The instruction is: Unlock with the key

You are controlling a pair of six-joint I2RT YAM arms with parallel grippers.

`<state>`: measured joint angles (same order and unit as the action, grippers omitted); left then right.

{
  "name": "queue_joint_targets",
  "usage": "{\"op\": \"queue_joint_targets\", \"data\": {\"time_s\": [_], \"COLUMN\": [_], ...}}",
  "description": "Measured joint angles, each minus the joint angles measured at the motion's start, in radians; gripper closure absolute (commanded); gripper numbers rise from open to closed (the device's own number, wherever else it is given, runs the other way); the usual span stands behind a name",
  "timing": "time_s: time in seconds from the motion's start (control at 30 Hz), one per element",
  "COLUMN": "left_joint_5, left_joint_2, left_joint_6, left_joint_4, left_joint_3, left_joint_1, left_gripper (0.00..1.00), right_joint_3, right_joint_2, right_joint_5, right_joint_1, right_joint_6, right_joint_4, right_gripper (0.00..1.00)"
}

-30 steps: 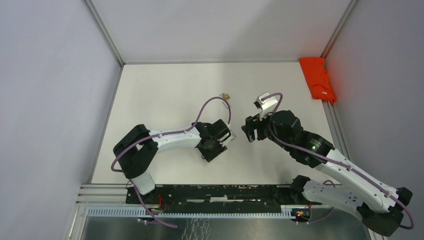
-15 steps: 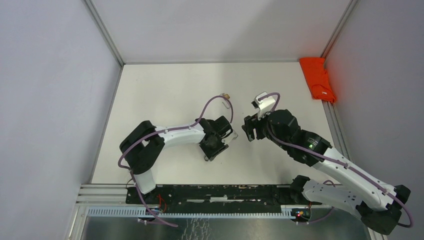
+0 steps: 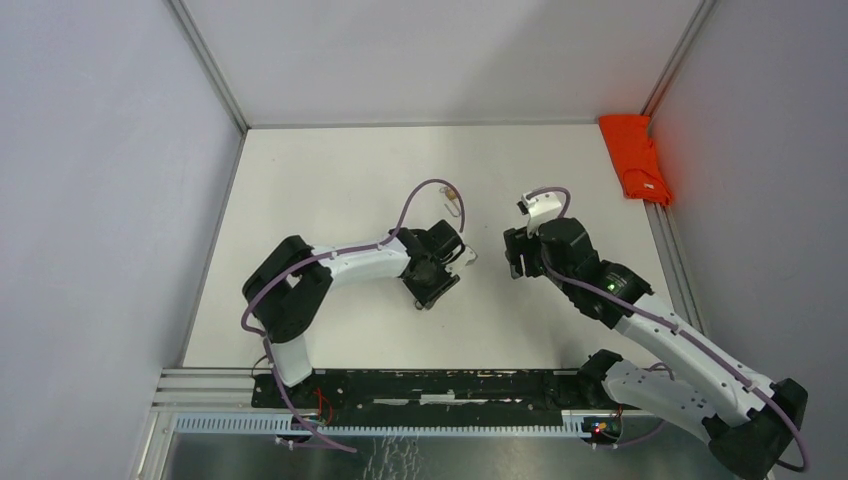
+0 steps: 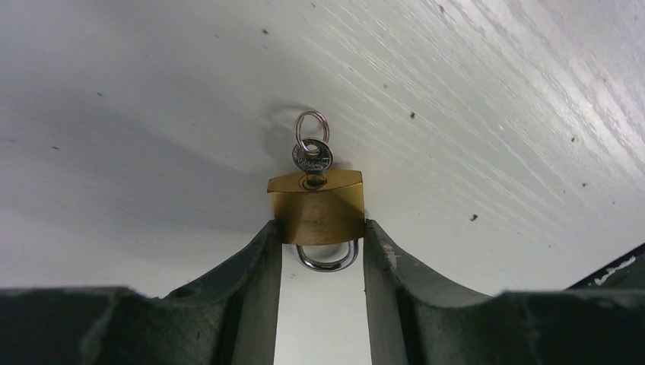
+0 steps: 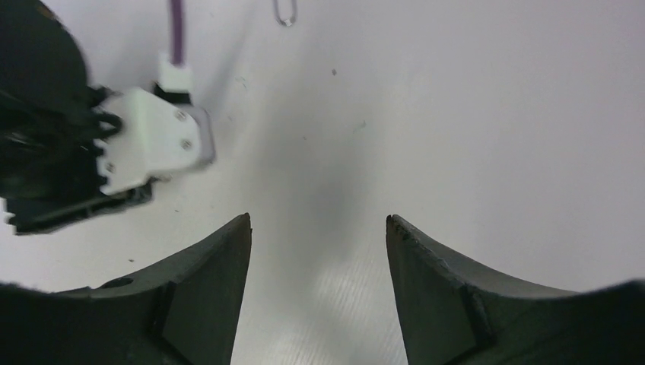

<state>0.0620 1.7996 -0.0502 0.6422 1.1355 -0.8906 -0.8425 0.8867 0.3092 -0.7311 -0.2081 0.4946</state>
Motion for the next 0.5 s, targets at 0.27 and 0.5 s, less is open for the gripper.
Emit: {"op": "queue_joint_targets", "data": {"time_s": [0.27,0.5], "left_joint_5": [0.006,0.073], "left_joint_2": [-0.05,-0.172], "left_joint_6": [-0.04,-0.08], "left_joint_4": [-0.023,-0.026], "left_joint_3": [0.0,0.0], "left_joint_1": [0.016,0.037], "left_gripper": [0.9,0.9], "right_joint_3": [0.109,0.214], "right_joint_2": [0.0,-0.02], "right_joint_5": [-0.078,-0.212], "right_joint_1": [0.09,0.11], "right_joint_6": [-0.008,-0.004], "right_joint_4": [-0.044,-0.154], "right_gripper": [0.35,0.38]}}
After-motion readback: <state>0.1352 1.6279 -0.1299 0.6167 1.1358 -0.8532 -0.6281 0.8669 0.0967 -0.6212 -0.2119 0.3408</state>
